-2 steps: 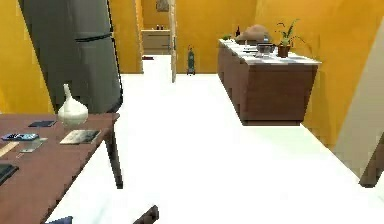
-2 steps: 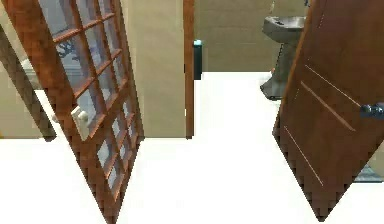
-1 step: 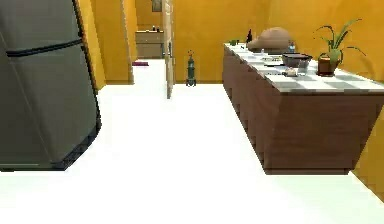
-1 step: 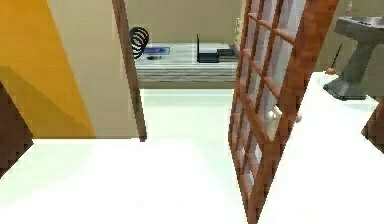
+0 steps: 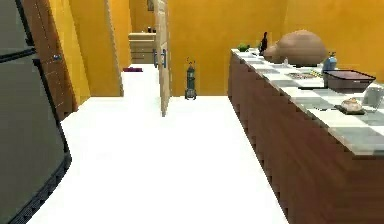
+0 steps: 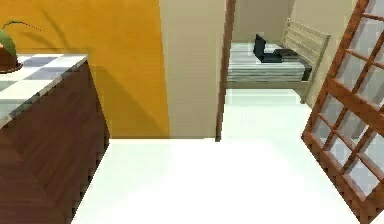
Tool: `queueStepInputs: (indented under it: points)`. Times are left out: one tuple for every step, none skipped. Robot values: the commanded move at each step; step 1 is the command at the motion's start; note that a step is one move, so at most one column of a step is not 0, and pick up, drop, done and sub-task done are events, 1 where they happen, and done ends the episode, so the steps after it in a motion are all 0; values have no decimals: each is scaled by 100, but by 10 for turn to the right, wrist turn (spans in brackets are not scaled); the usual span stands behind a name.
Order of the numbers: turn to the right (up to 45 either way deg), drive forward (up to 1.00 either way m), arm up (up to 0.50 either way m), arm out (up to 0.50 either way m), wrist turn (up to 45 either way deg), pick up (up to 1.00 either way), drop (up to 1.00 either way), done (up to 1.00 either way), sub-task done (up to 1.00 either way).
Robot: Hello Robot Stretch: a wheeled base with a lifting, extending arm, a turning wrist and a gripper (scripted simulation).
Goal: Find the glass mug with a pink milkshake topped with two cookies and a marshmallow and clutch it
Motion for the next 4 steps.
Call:
queueStepInputs:
  points:
    - [-180,0,0,0,0,0,0,0,0]
    - [0,100,0,0,0,0,0,0,0]
    - [0,100,0,0,0,0,0,0,0]
    - [-30,0,0,0,0,0,0,0,0]
